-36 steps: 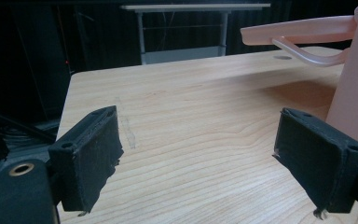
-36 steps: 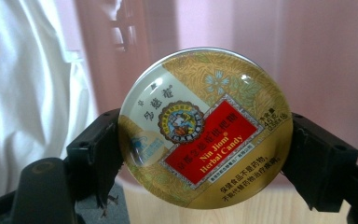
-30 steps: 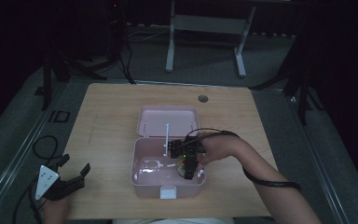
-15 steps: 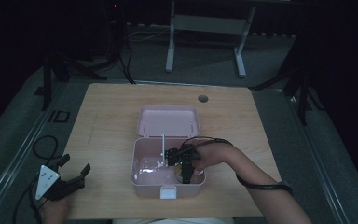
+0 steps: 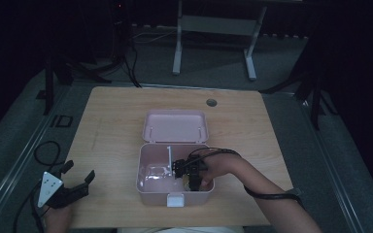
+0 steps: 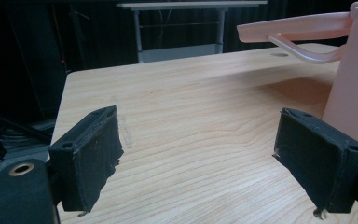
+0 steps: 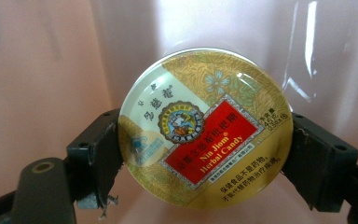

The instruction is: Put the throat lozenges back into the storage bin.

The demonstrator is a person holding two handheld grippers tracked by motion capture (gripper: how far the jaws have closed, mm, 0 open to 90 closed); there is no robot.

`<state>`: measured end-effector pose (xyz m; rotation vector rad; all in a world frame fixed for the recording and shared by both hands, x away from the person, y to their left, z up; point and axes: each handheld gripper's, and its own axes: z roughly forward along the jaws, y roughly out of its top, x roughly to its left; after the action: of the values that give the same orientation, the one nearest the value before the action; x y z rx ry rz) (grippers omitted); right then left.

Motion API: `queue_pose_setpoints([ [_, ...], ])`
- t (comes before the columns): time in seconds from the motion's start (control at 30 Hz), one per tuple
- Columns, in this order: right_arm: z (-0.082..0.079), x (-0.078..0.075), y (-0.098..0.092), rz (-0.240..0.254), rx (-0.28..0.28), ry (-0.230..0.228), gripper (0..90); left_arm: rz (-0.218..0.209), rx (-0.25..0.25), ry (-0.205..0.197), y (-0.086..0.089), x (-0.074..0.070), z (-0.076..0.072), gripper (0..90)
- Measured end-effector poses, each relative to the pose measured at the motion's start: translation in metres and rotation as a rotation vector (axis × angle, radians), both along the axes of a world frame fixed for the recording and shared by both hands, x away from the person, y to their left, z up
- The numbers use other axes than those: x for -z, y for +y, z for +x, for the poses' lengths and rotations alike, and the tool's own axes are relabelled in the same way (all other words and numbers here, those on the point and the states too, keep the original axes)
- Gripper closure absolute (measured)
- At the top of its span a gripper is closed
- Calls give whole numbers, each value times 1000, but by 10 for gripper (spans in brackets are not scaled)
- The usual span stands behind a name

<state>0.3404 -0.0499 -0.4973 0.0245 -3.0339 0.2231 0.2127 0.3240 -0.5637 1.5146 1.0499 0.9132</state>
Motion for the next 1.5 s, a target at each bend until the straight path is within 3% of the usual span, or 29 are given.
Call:
queue_pose_setpoints([
  [0.43,2,2,3,-43,35,21,176,1,5,4,0,0,0,149],
  [0.67,3,-14,0,4,39,11,176,4,4,5,-1,0,0,149],
  [0.77,3,-35,-5,59,49,0,174,3,3,4,-1,0,0,149],
  [0.9,3,-50,-9,110,37,-13,148,5,1,4,-1,0,0,149],
  [0.93,4,-62,-12,157,42,-9,133,6,1,4,-1,0,0,149],
  [1.03,5,-79,-18,219,48,-40,131,4,-1,4,-1,0,0,149],
  [1.07,5,-79,-18,219,48,-40,131,4,-1,4,-1,0,0,149],
  [1.2,9,-107,-34,318,86,-106,130,6,0,3,-1,0,0,149],
  [1.33,13,-121,-52,367,124,-116,127,2,-1,2,0,0,0,149],
  [1.5,16,-126,-78,407,168,-161,127,5,-1,4,-1,0,0,149],
])
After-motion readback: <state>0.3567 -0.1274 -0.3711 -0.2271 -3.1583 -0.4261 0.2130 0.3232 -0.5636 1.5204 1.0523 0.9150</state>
